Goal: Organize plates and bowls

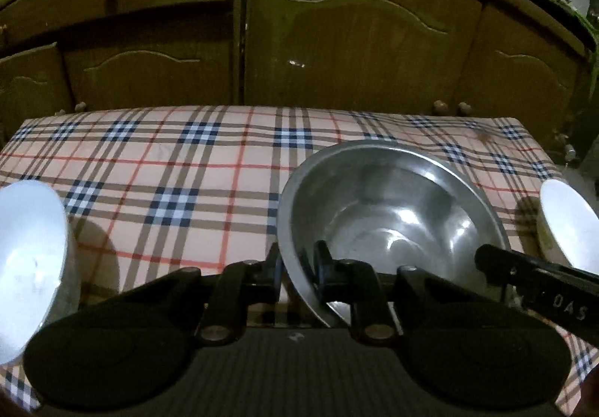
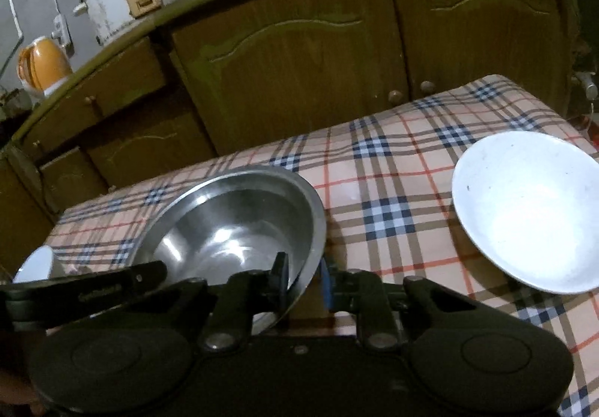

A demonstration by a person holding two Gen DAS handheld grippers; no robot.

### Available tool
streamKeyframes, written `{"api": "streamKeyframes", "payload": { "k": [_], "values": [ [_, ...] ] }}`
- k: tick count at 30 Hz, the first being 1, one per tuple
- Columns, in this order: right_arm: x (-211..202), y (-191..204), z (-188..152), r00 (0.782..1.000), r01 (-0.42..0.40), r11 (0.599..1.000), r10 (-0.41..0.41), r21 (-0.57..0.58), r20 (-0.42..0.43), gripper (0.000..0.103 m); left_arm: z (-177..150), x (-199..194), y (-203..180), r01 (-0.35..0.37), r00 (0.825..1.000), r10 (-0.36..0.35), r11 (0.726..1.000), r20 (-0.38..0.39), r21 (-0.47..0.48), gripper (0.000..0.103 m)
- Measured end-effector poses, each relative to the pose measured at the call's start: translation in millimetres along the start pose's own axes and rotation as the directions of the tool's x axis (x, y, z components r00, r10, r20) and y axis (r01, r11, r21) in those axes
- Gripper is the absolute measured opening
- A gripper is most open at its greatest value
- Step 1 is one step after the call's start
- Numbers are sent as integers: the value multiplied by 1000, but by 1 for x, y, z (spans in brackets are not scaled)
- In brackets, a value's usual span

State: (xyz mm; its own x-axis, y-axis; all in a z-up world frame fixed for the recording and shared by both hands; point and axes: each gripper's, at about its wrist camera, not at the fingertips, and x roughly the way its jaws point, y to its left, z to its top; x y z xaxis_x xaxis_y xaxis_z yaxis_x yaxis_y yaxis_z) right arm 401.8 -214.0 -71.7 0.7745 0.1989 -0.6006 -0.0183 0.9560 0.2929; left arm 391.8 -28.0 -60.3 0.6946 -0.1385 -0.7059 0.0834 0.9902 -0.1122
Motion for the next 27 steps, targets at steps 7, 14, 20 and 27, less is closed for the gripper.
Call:
{"api": "streamKeyframes", "payload": {
  "k": [7,14,20,27],
  "values": [
    [-38,3,-6,1000,-3,1000,4,-20,29,23,-7,-34,-10,3,1000,-3,1000,19,10,19],
    [-92,5,-9,997,-8,999,11,-42,76,23,-15,-78,-22,10,998,-11,1000,56,27,20],
    [-140,6,-19,994,-12,999,16,-46,106,24,-30,-117,-32,8,997,-11,999,78,40,20],
    [-193,2,-36,989,-10,998,18,-54,149,23,-57,-150,-42,26,996,-31,998,88,56,21]
  ]
}}
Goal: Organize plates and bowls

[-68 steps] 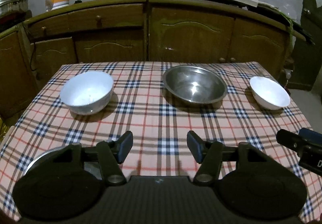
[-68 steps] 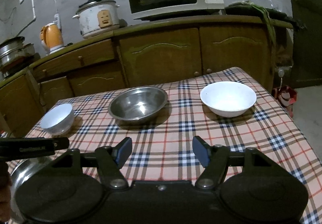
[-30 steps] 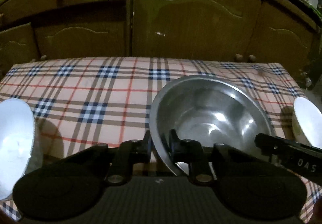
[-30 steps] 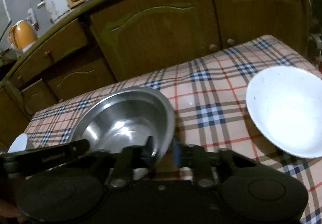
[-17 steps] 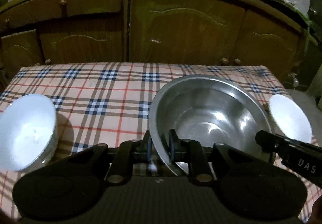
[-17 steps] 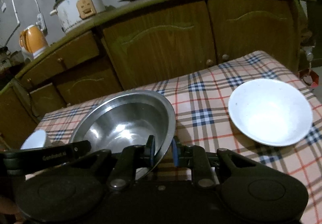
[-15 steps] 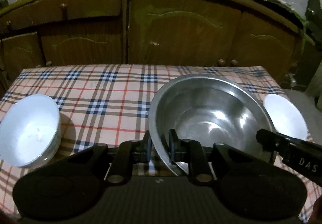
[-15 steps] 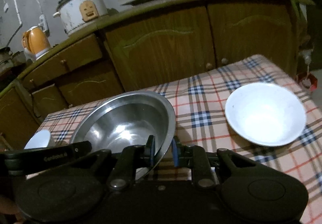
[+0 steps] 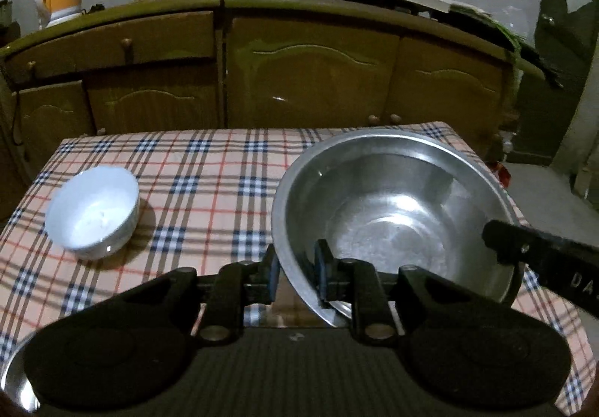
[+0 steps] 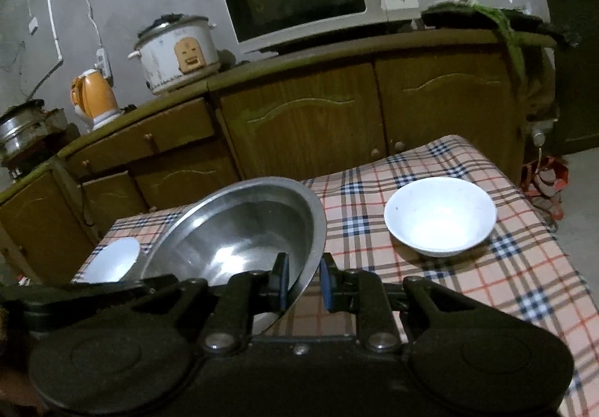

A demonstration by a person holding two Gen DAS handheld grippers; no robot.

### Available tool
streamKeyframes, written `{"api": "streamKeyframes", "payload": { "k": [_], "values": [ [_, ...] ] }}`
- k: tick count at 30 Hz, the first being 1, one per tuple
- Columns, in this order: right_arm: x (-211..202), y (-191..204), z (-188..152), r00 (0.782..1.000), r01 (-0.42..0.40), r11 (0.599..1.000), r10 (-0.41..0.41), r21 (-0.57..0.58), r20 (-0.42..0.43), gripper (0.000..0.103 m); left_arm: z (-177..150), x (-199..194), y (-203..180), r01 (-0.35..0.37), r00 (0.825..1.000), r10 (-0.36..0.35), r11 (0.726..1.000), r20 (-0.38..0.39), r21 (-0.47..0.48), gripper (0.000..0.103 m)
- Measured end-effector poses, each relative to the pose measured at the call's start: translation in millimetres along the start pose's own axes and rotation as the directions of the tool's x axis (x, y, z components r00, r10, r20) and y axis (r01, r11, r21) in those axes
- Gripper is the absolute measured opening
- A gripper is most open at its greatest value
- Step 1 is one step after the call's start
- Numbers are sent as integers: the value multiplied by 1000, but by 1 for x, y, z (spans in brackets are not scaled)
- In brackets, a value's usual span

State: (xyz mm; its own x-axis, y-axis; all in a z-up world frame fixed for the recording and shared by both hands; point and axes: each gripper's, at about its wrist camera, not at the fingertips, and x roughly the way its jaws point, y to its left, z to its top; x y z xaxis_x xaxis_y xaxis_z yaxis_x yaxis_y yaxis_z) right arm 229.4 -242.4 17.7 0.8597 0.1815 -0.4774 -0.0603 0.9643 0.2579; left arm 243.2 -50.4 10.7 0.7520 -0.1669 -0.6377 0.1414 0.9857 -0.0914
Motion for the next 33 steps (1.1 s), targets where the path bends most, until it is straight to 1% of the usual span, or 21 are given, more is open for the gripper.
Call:
{"api": "streamKeyframes", "payload": {
  "k": [5,9,16,20,27,33],
  "values": [
    [-32,-7,-12,1000,4,1000,-4,17,17,23,-17,-19,-10,21,1000,-21,1000,0,7,22],
    [-53,-9,-24,999,17,1000,-18,22,29,23,-28,-33,-19,22,1000,-23,999,12,25,22],
    [-80,-16,-43,998,40,999,-41,16,40,23,-47,-45,-29,42,999,-42,998,6,42,22],
    [-88,-21,-57,997,63,998,-63,10,32,23,-63,-46,-35,49,999,-49,998,-7,48,22],
    [-90,-34,-84,996,92,996,-92,20,-15,23,-90,-39,-44,57,997,-54,996,-53,64,22],
    [-89,-41,-98,992,118,993,-118,17,-35,23,-102,-34,-48,61,996,-57,996,-65,72,22]
  ]
}}
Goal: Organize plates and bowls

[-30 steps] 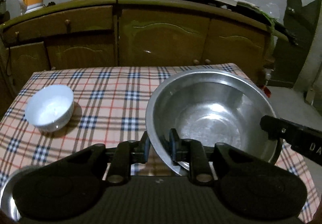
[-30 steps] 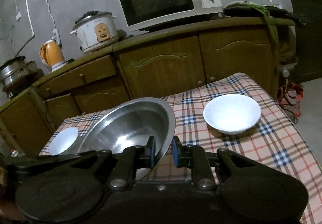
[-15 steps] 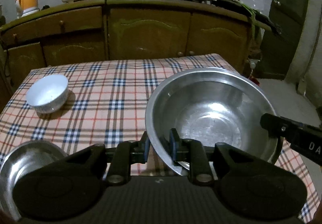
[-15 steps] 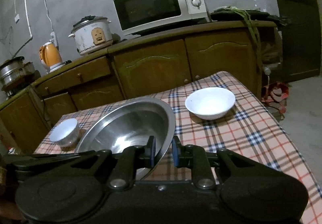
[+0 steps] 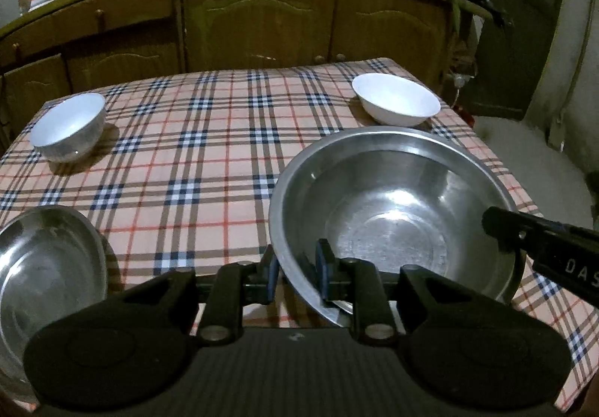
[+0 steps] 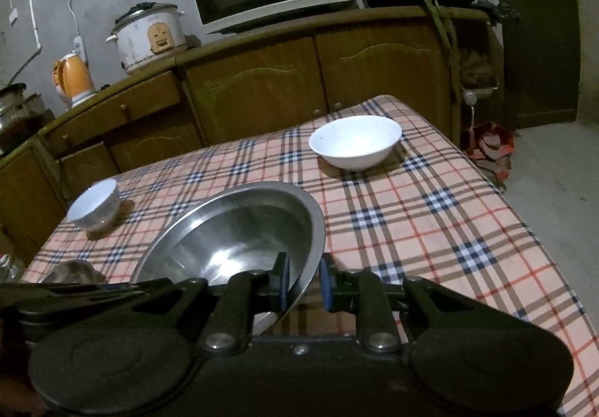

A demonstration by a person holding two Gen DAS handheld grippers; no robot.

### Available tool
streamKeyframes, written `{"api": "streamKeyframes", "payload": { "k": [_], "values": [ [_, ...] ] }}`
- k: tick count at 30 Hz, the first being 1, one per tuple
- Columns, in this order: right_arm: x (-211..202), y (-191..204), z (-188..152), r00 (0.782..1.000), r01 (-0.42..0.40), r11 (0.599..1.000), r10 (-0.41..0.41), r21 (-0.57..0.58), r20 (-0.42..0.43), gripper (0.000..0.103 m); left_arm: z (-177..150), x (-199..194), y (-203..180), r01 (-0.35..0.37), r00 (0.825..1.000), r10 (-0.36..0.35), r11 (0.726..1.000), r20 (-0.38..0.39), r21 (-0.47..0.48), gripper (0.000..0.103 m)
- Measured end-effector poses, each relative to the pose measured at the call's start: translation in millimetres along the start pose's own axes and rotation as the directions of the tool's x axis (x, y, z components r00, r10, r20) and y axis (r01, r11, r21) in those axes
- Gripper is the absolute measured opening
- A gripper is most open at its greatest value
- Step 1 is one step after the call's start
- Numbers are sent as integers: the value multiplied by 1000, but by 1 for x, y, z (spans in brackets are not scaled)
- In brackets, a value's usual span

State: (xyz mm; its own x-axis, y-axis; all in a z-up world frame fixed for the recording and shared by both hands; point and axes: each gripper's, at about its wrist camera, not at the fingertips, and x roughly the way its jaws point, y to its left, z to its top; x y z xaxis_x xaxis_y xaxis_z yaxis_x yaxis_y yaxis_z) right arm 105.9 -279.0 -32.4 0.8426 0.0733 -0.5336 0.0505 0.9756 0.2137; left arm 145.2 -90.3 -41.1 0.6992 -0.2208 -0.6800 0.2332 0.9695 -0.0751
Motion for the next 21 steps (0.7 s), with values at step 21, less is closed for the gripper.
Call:
{"api": "streamKeyframes", "payload": {
  "k": [21],
  "values": [
    [20,-12,-23,998,42,999,-41,7,-55,23,-22,21,-10,-6,999,5,1000,-38,-4,23]
  ]
}}
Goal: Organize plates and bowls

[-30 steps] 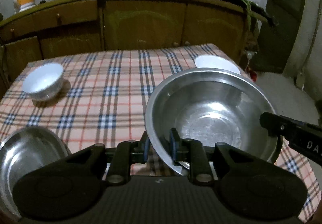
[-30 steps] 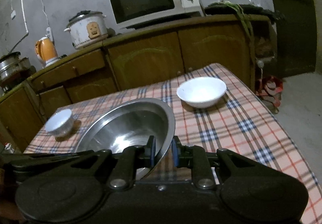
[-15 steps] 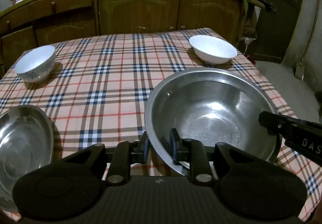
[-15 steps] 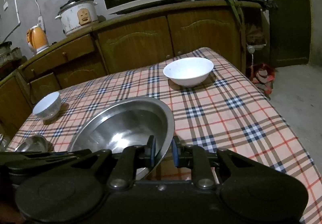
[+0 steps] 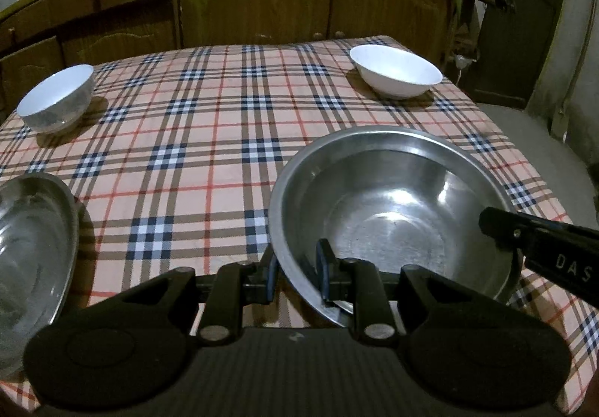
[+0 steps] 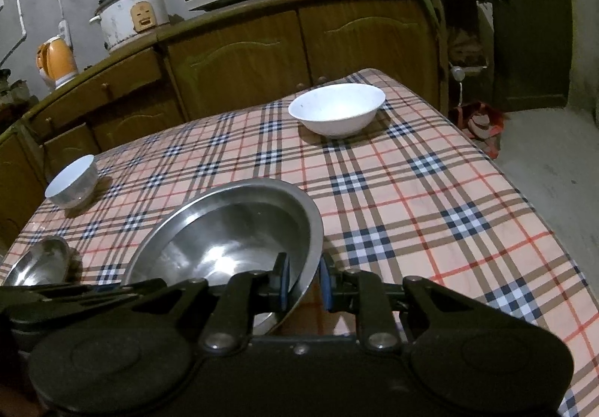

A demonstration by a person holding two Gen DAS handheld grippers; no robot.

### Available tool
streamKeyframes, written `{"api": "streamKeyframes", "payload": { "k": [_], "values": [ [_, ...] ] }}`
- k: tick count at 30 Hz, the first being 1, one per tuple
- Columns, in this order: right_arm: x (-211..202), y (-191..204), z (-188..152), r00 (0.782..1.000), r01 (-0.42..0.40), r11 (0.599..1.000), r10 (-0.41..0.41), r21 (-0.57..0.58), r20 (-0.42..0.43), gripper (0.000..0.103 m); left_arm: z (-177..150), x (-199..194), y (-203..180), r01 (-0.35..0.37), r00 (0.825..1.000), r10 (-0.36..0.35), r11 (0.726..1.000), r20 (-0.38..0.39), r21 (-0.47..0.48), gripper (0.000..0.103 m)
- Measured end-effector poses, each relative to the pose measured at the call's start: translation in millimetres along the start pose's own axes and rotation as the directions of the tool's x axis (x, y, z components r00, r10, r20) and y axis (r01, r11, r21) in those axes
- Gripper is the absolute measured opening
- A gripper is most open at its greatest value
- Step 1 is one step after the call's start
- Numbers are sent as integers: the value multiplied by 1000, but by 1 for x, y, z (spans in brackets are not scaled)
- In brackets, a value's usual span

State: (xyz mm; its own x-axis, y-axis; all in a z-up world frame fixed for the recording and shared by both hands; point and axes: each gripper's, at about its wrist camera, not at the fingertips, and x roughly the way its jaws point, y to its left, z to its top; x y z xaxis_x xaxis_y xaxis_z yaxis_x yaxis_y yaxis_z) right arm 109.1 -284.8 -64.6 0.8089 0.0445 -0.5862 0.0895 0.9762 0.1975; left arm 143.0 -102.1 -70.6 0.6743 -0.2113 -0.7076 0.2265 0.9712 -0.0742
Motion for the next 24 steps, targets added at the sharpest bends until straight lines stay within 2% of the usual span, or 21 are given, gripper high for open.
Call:
{"api": "streamKeyframes", "payload": {
  "k": [21,22,24],
  "values": [
    [6,-6,-5,999,38,999,-38,22,-19,24,-5,5,-4,23,1000,-23,999,-2,27,27],
    [5,-7,-5,999,42,999,-42,24,-14,24,-5,4,-4,23,1000,-23,999,-1,28,27],
    [4,-9,-3,999,46,999,-46,30,-5,24,-5,3,-4,23,1000,-23,999,3,26,37]
  ]
}}
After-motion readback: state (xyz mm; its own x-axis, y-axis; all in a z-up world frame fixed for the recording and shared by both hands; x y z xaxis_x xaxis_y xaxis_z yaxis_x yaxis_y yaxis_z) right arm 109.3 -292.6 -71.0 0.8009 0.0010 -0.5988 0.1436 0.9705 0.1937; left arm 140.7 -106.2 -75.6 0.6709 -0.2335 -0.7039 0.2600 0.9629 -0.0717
